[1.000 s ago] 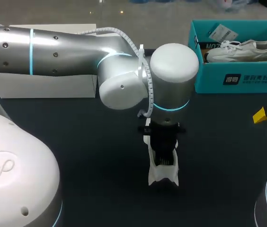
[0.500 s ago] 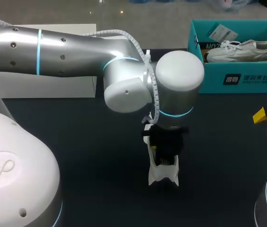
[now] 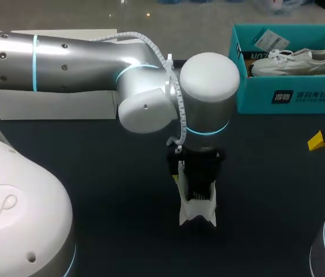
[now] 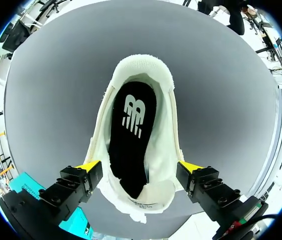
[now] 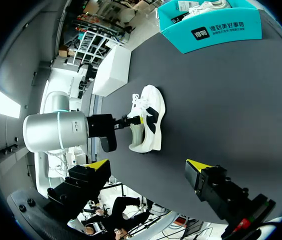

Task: Take the shoe out of the shoebox, open the shoe tongue, remove and reinsert the insole, then place the shoe into the shoebox

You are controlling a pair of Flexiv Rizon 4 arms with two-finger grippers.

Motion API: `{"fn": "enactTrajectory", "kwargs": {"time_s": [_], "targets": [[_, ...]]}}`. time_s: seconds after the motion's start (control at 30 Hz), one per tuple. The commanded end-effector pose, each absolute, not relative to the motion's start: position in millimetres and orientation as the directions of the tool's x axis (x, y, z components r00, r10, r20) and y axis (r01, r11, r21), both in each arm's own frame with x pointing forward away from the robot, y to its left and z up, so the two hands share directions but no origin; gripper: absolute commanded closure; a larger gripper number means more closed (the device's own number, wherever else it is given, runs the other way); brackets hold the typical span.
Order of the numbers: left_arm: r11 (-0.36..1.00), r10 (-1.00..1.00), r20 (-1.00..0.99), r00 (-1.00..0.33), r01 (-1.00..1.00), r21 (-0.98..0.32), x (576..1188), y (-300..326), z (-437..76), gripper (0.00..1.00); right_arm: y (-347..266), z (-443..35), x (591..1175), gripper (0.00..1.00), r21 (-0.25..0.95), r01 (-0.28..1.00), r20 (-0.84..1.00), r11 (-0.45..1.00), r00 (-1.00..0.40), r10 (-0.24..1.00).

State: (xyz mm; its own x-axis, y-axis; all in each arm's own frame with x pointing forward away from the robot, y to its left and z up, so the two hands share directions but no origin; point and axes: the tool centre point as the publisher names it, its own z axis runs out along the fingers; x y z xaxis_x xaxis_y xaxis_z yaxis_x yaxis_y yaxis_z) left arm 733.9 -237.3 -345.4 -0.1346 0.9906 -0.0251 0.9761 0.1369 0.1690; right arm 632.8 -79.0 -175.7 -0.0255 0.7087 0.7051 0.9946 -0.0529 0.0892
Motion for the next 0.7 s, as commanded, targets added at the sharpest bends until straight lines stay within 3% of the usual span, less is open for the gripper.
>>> {"fn": "enactTrajectory", "kwargs": {"time_s": [0.03,0.27,0.3,0.33,0.37,0.43,0.7], "targets": [[0.144,0.990,-0.030,-0.141,0.972,0.185,742,-228,-330,0.00,-79,-175,623,0.00,0.141,0.984,0.703,-0.106,-0.024,0.710],[0.166,0.986,-0.007,-0.169,0.961,0.219,764,-215,-307,0.00,-79,-175,623,0.00,0.141,0.984,0.703,-0.106,-0.024,0.710],[0.169,0.985,-0.008,-0.171,0.960,0.223,766,-214,-304,0.04,-79,-175,623,0.00,0.141,0.984,0.703,-0.106,-0.024,0.710],[0.167,0.986,-0.013,-0.169,0.959,0.228,768,-213,-301,0.36,-79,-175,623,0.00,0.141,0.984,0.703,-0.106,-0.024,0.710],[0.167,0.986,-0.017,-0.168,0.959,0.230,770,-213,-298,0.63,-79,-175,623,0.00,0.141,0.984,0.703,-0.106,-0.024,0.710],[0.160,0.987,-0.031,-0.157,0.959,0.234,773,-213,-294,1.00,-79,-175,623,0.00,0.141,0.984,0.703,-0.106,-0.024,0.710],[0.152,0.988,-0.031,-0.149,0.954,0.257,785,-216,-293,1.00,-79,-175,623,0.00,0.141,0.984,0.703,-0.106,-0.024,0.710]]}}
